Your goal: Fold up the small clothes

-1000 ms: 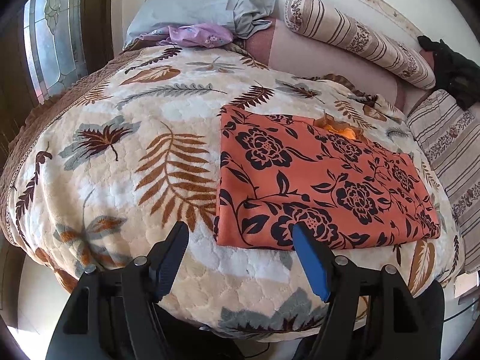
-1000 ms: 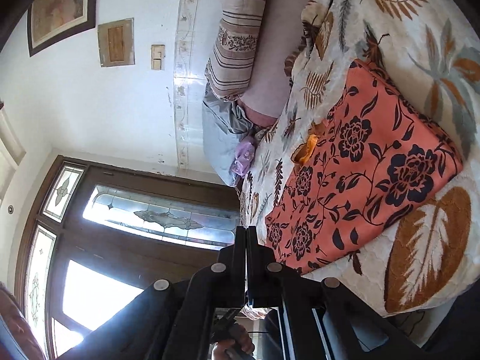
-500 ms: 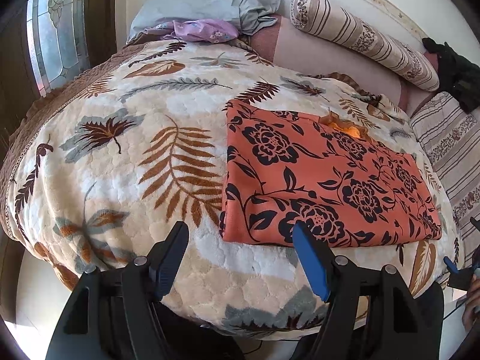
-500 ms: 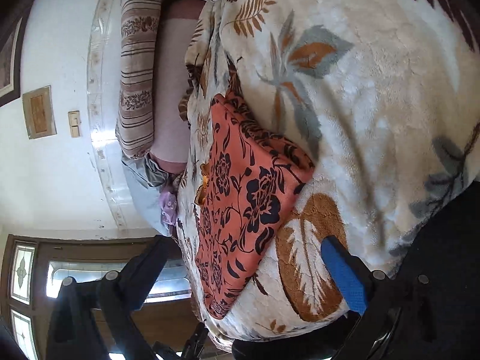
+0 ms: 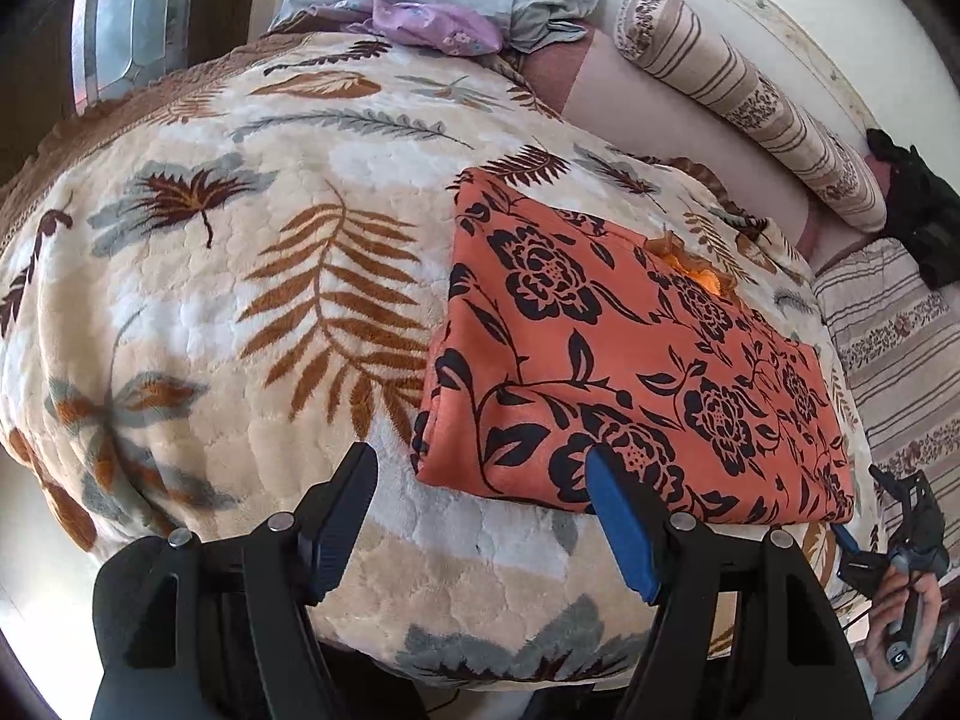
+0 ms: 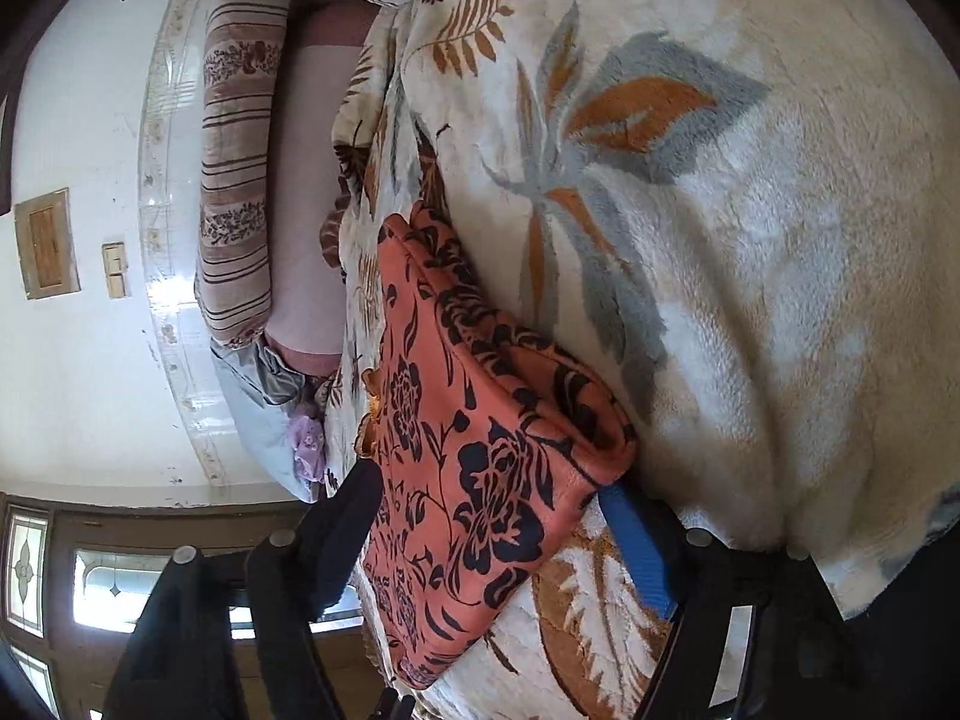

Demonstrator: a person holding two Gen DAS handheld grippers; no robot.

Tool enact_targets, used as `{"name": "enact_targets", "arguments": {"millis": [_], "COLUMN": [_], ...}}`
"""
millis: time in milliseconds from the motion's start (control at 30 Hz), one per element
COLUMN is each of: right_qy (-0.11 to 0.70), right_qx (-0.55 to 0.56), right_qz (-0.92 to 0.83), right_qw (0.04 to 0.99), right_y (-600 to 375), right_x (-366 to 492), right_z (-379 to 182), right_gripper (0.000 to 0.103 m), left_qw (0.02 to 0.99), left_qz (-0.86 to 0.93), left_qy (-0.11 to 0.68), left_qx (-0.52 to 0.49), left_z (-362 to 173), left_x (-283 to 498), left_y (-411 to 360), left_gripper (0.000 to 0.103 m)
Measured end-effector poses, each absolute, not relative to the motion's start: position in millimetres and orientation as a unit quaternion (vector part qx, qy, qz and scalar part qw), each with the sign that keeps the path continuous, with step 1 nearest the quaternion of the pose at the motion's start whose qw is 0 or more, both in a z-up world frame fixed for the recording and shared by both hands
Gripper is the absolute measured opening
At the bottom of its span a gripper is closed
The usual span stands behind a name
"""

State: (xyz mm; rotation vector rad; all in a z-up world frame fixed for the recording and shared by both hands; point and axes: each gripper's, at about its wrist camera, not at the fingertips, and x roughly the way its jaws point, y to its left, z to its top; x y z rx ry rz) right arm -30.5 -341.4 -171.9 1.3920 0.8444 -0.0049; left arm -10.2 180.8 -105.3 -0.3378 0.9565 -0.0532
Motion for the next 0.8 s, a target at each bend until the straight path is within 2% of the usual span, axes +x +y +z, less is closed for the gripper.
{"name": "enact_targets", "arguments": {"millis": [100, 167, 200, 233, 367, 533, 633, 800], "right_qy": [0.382, 0.392, 0.401, 0.415, 0.426, 0.449, 0.448, 0.456], "right_qx": [0.611, 0.595, 0.583, 0.561, 0.456, 0.488, 0.478, 0.493], "right_qz": [-0.010, -0.017, -0.017, -0.021, -0.055, -0.037, -0.033, -0.005], "right_qw": [0.693, 0.701, 0.706, 0.716, 0.779, 0.748, 0.755, 0.741], "right_y": [-341.7, -341.1, -339.6, -337.3, -321.6, -329.9, -332.6, -345.5], "right_x": [-27.0, -22.9, -17.1, -12.9, -12.2, -16.3, -17.8, -28.4], "right_z": [-170.9, -167.6, -165.0, -159.9, -123.9, -165.2, -161.6, -159.2], "right_gripper": [0.072, 0.057, 0.025, 0.009, 0.009, 0.010, 0.017, 0.033], "left_qw": [0.868, 0.866, 0.866, 0.866, 0.873, 0.887, 0.891, 0.867], "left_qz": [-0.020, -0.019, -0.019, -0.018, -0.016, -0.017, -0.024, -0.015], "left_qy": [0.466, 0.469, 0.469, 0.469, 0.460, 0.441, 0.433, 0.487], "left_qx": [-0.170, -0.172, -0.172, -0.172, -0.158, -0.132, -0.131, -0.106], "left_z": [-113.1, -116.3, -116.8, -116.6, -108.9, -94.6, -93.2, -134.5], "left_x": [-3.9, 0.7, 2.8, 4.2, 3.3, 2.5, 8.1, 30.2], "left_y": [183.5, 183.5, 182.8, 181.7, 177.7, 173.9, 170.3, 158.8], "left_gripper": [0.072, 0.072, 0.072, 0.072, 0.072, 0.072, 0.072, 0.072]}}
